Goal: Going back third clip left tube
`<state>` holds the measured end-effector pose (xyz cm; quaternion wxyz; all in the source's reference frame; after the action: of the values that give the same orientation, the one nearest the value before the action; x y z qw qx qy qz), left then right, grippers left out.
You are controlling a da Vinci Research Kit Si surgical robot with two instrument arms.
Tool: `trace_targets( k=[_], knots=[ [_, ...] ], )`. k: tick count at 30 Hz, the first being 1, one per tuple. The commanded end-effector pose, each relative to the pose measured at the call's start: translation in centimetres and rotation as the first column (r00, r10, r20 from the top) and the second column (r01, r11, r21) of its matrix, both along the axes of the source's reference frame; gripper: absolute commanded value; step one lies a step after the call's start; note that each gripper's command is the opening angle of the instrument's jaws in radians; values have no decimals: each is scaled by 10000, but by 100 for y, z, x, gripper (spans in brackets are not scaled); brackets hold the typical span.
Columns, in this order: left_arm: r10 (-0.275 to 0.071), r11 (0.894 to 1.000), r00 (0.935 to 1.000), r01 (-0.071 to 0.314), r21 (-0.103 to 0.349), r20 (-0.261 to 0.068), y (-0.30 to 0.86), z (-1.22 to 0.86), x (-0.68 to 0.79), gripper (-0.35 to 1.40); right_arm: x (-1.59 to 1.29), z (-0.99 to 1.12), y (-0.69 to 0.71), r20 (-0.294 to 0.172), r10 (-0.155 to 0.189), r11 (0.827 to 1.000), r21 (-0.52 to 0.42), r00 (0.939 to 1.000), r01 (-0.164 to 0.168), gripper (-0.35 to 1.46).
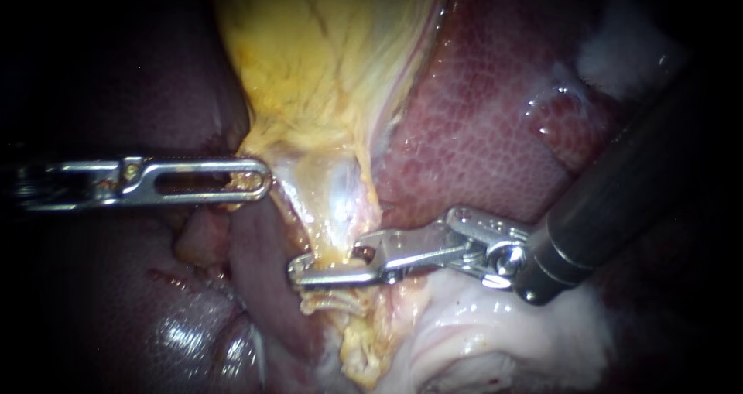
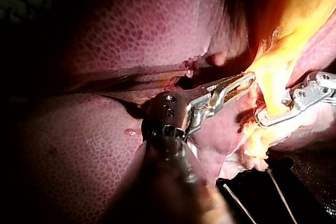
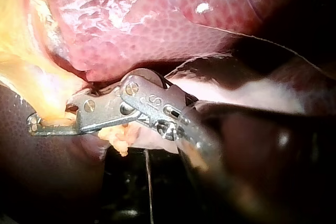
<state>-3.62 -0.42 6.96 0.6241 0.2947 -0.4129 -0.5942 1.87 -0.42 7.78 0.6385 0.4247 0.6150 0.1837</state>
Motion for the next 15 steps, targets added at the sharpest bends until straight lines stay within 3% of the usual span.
trace_targets(
  k=[1,9,15],
  knots=[
    [4,10000,10000,-4,0,6,0,0,0,-35,1,0,-1,-5,9,10000,15,10000,-9,-35],
    [4,10000,10000,-4,0,6,0,0,0,-35,5,0,0,78,6,9997,239,10000,-8,-35],
    [4,10000,10000,-4,0,5,0,0,0,-35,8,1,1,464,79,9943,1057,9989,-128,-35]
  ],
)
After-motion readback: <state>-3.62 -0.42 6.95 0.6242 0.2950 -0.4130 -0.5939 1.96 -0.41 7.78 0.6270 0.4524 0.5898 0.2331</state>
